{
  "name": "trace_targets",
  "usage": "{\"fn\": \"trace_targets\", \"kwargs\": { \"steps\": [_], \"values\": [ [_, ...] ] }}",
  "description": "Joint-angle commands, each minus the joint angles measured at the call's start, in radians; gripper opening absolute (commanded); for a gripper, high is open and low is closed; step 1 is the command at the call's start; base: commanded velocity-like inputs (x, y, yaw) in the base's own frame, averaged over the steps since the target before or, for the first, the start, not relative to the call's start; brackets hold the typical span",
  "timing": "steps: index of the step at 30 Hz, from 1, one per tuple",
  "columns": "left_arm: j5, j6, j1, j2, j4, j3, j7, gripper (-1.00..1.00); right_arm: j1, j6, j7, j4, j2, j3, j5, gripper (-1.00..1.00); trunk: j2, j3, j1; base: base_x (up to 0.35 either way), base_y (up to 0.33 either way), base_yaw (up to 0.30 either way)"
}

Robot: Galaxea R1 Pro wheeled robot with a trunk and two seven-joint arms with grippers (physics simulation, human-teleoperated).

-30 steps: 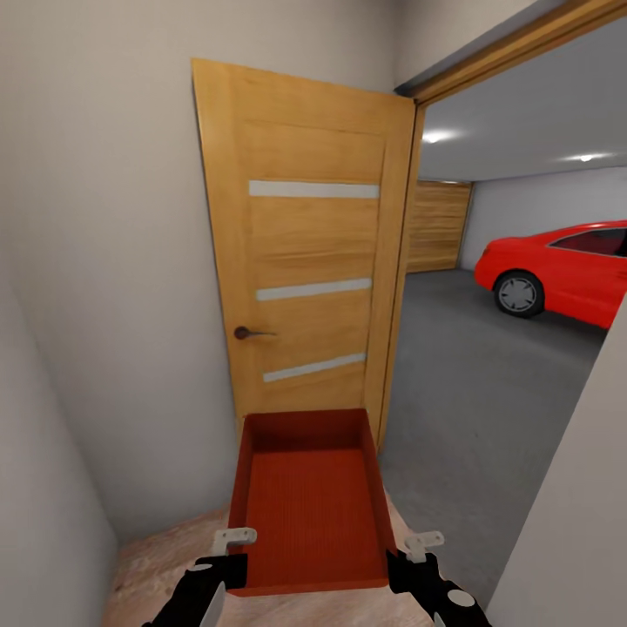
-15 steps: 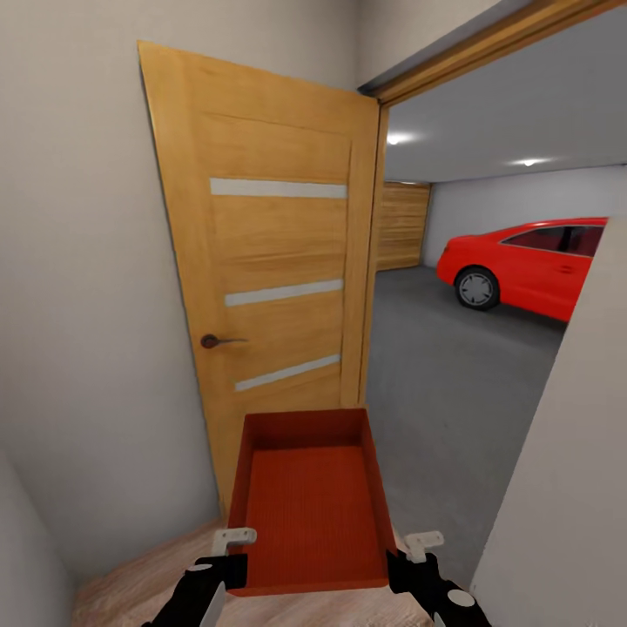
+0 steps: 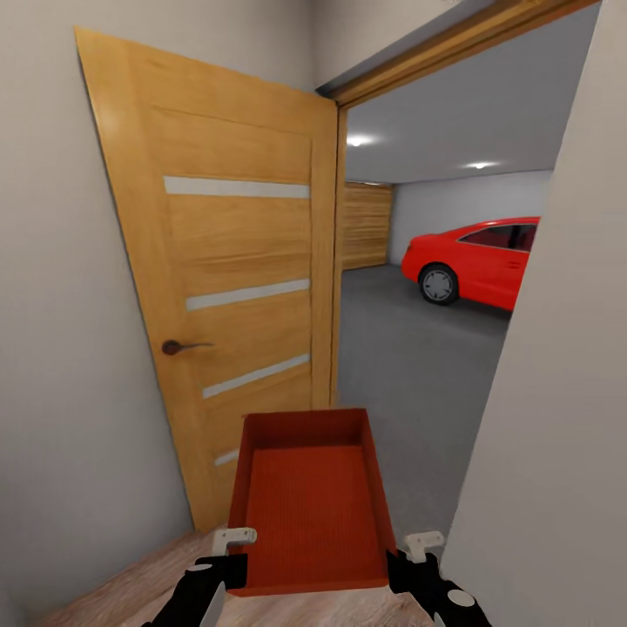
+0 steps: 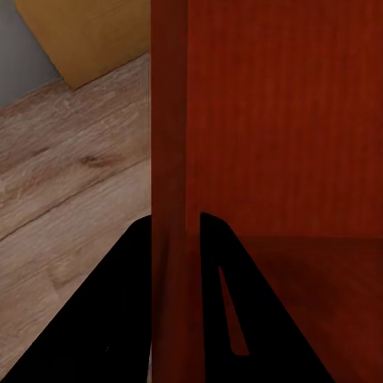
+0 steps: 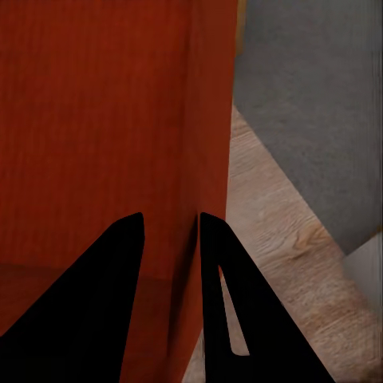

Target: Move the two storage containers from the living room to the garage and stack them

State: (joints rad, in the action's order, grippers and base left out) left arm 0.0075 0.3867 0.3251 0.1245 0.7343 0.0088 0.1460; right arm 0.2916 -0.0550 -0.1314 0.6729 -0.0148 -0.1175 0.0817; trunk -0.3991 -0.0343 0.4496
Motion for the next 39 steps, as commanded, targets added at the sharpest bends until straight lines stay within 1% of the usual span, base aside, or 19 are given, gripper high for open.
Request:
{"fn": "trace_targets", "kwargs": {
  "steps": [1,13,27,39],
  "values": [
    [-0.020,0.009,0.000,-0.051,0.000,0.014,0.020,-1.00,0.000,0.012,-0.013,0.004,-0.002,-0.016,-0.003,-1.00,-0.001,0.000,0.000,0.000,0.000,-0.252],
    [-0.020,0.009,0.000,-0.051,0.000,0.014,0.020,-1.00,0.000,0.012,-0.013,0.004,-0.002,-0.016,-0.003,-1.00,-0.001,0.000,0.000,0.000,0.028,-0.252],
    [-0.021,0.009,0.000,-0.051,0.000,0.014,0.020,-1.00,0.000,0.012,-0.013,0.004,-0.002,-0.016,-0.003,-1.00,-0.001,0.000,0.000,0.101,0.248,-0.252],
    [-0.021,0.009,0.000,-0.051,0.000,0.014,0.020,-1.00,0.000,0.012,-0.013,0.004,-0.002,-0.016,-0.003,-1.00,-0.001,0.000,0.000,0.185,0.228,-0.252]
  ]
}}
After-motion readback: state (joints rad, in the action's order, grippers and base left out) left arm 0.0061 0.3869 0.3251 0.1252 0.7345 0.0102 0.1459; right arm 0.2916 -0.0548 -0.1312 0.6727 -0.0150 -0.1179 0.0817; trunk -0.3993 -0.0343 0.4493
